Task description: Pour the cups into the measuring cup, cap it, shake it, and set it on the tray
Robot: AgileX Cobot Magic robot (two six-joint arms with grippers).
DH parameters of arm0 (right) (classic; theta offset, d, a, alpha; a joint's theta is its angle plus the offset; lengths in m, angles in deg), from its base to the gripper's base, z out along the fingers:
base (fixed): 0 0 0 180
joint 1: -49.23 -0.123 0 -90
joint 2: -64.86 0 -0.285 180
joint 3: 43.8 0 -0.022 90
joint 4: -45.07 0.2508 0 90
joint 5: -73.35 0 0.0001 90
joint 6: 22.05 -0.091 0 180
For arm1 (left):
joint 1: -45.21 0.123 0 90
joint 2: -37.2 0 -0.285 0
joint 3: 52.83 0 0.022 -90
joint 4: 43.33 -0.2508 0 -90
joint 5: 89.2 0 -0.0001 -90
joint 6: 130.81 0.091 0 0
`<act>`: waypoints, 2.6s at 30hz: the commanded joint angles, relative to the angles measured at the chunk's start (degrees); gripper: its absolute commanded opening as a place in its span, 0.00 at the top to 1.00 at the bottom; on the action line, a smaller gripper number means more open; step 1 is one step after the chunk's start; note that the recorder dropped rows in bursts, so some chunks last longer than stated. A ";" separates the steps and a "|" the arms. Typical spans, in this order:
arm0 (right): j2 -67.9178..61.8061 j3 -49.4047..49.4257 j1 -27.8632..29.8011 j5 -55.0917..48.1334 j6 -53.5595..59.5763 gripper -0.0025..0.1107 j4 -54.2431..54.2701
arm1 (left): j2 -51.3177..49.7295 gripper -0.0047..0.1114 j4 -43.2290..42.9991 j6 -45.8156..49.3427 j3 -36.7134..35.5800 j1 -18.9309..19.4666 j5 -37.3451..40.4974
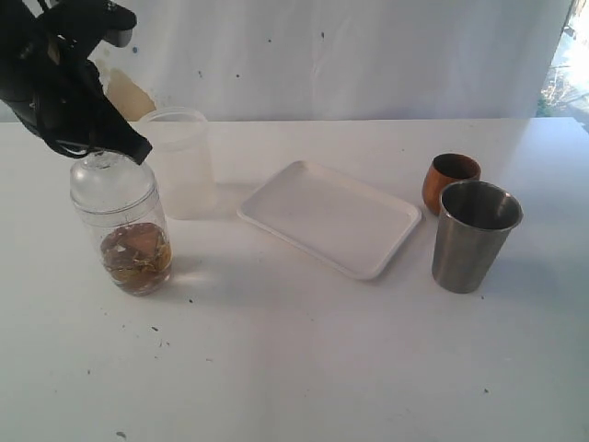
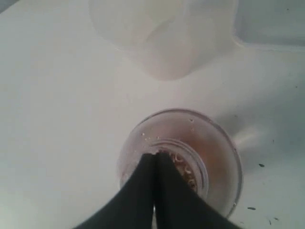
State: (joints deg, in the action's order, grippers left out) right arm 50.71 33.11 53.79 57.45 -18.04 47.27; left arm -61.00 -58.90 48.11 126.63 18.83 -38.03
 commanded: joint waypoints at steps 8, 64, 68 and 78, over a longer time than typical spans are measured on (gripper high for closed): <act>0.24 0.31 0.27 0.59 -0.29 0.98 -0.34 | 0.50 0.96 0.11 -0.44 -0.14 -0.06 -1.59; 0.24 0.31 0.27 0.59 -0.29 0.98 -0.34 | -0.09 0.06 23.13 3.95 -63.94 -0.06 -107.55; 0.24 0.31 0.27 0.59 -0.29 0.98 -0.34 | -5.29 0.06 23.13 3.85 -60.54 -0.06 -107.57; 0.24 0.31 0.27 0.59 0.10 0.98 -0.34 | -13.74 0.06 30.94 4.89 -55.21 -0.06 -113.77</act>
State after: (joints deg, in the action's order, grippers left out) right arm 50.71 33.11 53.79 57.45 -18.08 47.27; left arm -73.26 -32.13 52.80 70.58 18.83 -149.30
